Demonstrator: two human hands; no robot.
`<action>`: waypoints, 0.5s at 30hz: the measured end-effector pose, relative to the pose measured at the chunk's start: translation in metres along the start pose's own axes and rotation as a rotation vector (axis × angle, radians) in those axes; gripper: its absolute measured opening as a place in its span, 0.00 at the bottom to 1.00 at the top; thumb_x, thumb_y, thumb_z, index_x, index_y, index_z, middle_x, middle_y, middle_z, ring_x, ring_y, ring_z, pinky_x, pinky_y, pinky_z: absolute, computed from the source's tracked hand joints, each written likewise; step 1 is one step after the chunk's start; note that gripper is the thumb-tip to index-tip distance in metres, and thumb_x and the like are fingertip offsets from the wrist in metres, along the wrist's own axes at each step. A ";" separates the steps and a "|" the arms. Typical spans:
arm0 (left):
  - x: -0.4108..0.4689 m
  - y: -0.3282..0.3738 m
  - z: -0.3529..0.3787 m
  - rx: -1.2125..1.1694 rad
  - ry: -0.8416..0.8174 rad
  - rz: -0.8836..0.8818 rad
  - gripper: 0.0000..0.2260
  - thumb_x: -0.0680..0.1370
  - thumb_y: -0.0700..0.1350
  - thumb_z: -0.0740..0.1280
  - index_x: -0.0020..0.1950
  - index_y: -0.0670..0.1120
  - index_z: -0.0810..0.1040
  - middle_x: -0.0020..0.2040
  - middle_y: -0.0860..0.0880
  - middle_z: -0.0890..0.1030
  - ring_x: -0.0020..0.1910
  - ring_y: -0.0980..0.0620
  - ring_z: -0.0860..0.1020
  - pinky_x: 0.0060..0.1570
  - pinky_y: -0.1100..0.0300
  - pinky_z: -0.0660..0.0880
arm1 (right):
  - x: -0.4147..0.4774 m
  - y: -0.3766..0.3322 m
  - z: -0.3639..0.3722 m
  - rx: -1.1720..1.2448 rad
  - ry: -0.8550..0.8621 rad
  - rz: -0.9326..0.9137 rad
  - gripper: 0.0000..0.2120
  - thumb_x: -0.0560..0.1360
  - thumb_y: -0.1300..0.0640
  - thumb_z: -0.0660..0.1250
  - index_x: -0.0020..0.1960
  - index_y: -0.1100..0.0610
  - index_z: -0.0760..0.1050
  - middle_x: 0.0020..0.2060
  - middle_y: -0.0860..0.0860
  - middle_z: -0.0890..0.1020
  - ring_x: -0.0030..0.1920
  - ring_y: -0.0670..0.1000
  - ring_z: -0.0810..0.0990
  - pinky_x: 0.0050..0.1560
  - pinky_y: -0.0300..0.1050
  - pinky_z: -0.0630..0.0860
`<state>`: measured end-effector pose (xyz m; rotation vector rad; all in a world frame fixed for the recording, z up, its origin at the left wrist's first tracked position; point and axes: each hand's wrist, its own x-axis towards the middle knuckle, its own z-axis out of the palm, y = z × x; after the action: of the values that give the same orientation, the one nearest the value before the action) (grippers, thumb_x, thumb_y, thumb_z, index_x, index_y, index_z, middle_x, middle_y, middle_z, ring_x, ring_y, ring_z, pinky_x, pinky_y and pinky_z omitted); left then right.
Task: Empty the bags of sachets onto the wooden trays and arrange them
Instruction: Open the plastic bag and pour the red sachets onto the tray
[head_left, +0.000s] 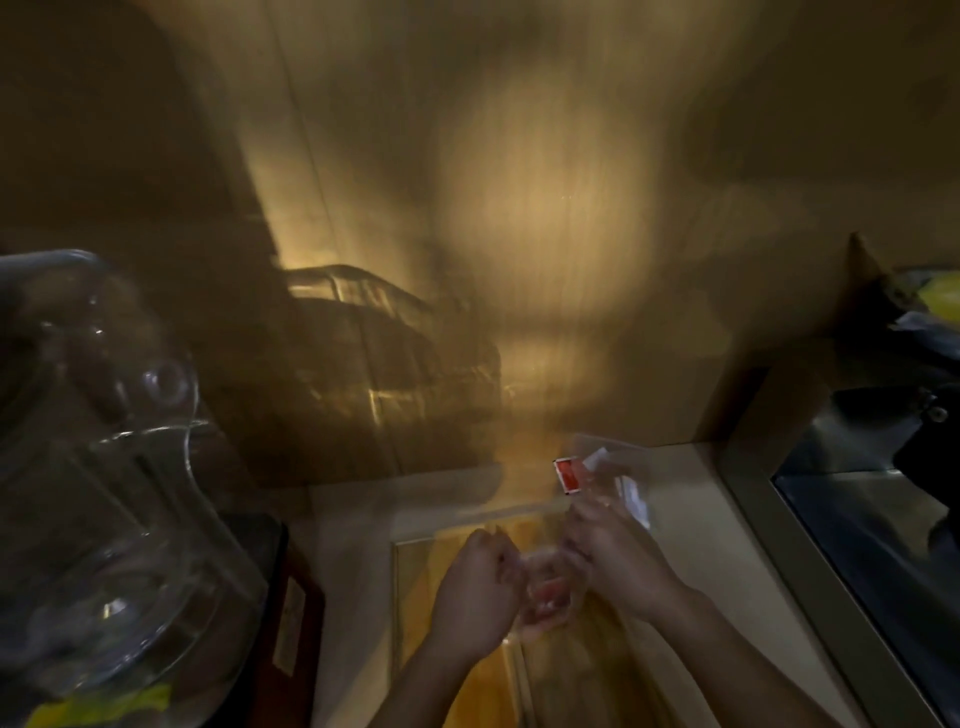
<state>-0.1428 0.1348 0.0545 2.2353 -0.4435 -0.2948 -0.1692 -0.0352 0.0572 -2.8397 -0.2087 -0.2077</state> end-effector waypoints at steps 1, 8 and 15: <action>-0.006 -0.004 0.004 0.028 -0.005 -0.024 0.15 0.76 0.42 0.63 0.31 0.55 0.64 0.37 0.54 0.69 0.44 0.50 0.75 0.43 0.61 0.67 | -0.005 -0.003 0.008 -0.005 -0.012 0.010 0.07 0.64 0.50 0.60 0.31 0.49 0.75 0.32 0.44 0.76 0.35 0.44 0.76 0.38 0.34 0.67; -0.030 -0.005 0.016 -0.051 -0.156 -0.081 0.11 0.76 0.50 0.63 0.34 0.56 0.68 0.32 0.56 0.74 0.38 0.53 0.76 0.37 0.61 0.67 | -0.022 -0.016 0.030 -0.053 0.051 0.134 0.09 0.64 0.53 0.58 0.34 0.49 0.77 0.33 0.46 0.76 0.36 0.49 0.78 0.39 0.36 0.55; -0.038 0.007 0.023 -0.581 -0.182 -0.260 0.13 0.74 0.31 0.63 0.34 0.46 0.73 0.28 0.50 0.76 0.26 0.59 0.74 0.30 0.65 0.70 | -0.034 -0.038 0.025 0.574 0.030 0.503 0.13 0.72 0.66 0.62 0.51 0.55 0.80 0.43 0.49 0.80 0.46 0.49 0.78 0.44 0.37 0.72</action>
<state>-0.1869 0.1303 0.0473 1.6955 -0.1308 -0.6757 -0.2051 0.0042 0.0380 -2.2238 0.3908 -0.0649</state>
